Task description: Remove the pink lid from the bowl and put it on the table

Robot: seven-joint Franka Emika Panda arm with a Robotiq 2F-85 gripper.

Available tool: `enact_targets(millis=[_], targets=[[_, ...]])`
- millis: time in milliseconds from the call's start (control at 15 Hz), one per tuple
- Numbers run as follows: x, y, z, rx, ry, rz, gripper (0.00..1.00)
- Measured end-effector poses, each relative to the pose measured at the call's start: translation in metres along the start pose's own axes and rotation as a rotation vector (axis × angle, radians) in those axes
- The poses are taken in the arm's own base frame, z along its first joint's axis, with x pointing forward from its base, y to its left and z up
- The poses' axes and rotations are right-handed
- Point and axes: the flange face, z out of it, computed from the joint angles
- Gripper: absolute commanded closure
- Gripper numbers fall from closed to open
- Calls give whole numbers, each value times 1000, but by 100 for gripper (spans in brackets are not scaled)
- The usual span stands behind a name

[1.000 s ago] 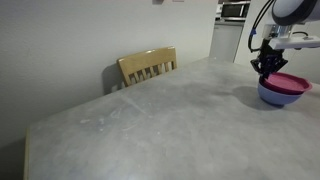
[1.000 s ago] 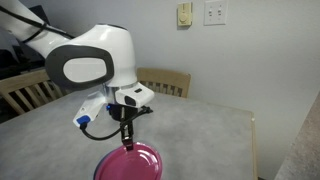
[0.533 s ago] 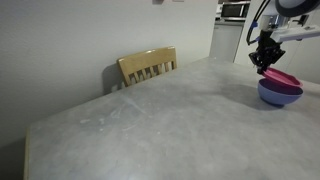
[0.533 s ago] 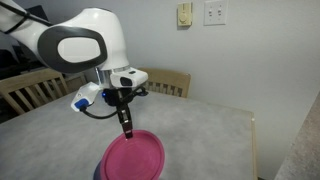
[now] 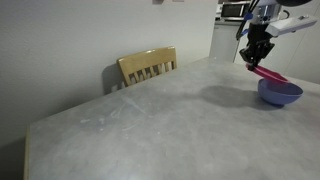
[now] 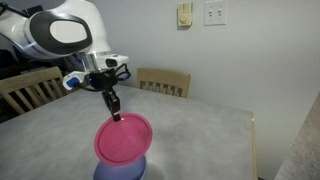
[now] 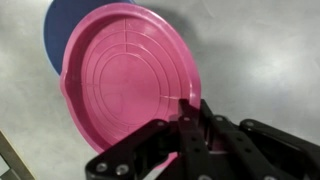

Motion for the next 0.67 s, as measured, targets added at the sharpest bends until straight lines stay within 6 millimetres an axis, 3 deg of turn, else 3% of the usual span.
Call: enact_targets(millis=[467,667], targets=[[-23,-115,-25,10,38,-211,97],[-25,-159,-25,26,53,-271,97]])
